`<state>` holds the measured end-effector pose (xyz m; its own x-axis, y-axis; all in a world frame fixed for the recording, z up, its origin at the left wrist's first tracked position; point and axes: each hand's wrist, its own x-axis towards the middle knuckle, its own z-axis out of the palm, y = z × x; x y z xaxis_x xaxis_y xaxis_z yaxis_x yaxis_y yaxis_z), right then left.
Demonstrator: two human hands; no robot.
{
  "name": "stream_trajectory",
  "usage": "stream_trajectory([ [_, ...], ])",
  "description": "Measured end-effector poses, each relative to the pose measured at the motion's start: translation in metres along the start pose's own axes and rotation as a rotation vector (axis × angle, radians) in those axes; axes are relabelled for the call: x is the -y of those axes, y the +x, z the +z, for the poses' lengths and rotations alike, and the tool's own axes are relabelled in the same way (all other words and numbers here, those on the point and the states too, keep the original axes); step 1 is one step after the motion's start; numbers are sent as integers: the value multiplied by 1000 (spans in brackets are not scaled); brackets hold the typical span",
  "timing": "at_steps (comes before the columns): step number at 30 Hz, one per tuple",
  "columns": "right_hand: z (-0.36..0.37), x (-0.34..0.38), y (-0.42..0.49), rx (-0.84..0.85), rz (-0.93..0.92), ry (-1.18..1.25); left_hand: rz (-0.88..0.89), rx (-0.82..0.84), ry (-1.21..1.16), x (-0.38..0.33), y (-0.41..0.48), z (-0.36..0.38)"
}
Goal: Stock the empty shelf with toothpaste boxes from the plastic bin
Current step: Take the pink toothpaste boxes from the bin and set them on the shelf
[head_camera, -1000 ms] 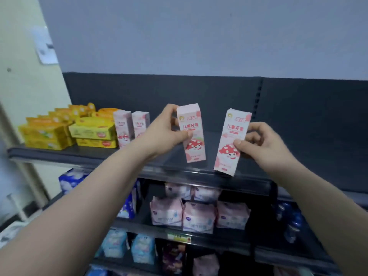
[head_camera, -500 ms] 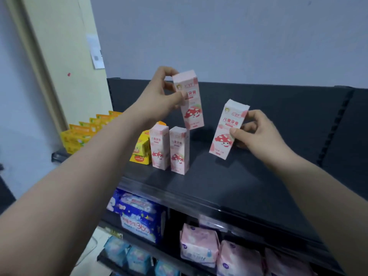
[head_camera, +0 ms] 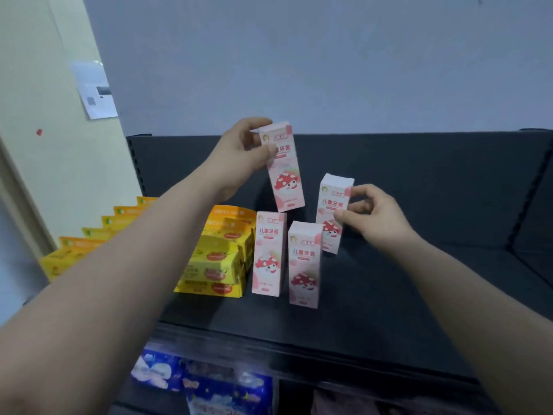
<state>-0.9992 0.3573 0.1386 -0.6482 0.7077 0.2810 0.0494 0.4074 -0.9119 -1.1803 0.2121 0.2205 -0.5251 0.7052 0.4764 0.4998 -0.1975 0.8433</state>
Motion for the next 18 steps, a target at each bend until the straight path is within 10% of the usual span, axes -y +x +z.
stream_trajectory([
  [18, 21, -13, 0, -2, 27, 8, -4, 126, 24, 23, 10, -18],
])
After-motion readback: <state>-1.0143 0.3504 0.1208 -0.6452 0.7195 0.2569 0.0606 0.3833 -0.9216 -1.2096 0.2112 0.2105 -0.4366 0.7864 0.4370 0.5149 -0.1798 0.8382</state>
